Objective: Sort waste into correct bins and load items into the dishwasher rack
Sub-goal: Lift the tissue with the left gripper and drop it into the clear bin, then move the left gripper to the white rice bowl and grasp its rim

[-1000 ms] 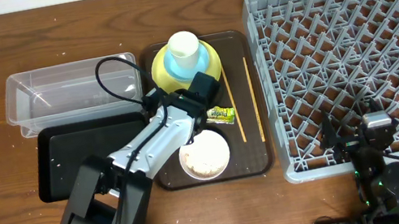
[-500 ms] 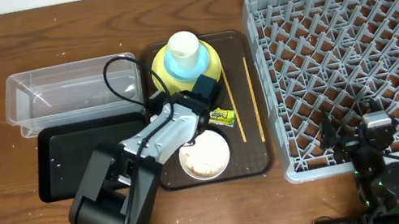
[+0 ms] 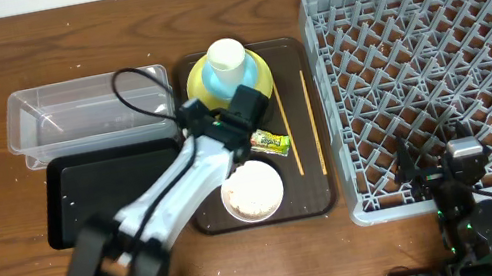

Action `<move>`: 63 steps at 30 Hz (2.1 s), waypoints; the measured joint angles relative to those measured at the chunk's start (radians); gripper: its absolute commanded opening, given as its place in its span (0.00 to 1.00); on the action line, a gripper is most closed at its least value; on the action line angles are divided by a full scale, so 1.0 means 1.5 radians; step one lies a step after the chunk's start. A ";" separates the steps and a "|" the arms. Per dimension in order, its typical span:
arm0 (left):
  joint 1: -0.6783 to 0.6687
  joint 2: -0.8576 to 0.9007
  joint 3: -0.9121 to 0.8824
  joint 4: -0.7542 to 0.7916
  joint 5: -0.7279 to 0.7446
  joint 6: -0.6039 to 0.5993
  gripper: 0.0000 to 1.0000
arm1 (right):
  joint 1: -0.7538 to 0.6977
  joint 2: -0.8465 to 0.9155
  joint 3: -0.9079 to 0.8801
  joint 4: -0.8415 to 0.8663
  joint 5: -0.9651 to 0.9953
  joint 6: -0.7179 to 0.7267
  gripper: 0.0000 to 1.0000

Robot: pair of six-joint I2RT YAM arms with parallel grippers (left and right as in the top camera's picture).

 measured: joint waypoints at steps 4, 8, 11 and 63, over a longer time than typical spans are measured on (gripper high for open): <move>0.007 -0.095 0.000 0.001 -0.022 0.044 0.19 | 0.000 0.000 0.000 0.000 0.000 0.000 0.99; 0.062 -0.178 0.000 0.019 -0.034 0.066 0.12 | 0.000 0.000 0.000 0.000 0.000 0.000 0.99; 0.128 -0.218 0.000 0.051 -0.037 0.084 0.10 | 0.000 0.000 0.000 0.000 0.000 0.000 0.99; 0.145 -0.110 -0.002 -0.131 0.495 0.361 0.29 | 0.000 0.000 0.000 0.000 0.000 0.000 0.99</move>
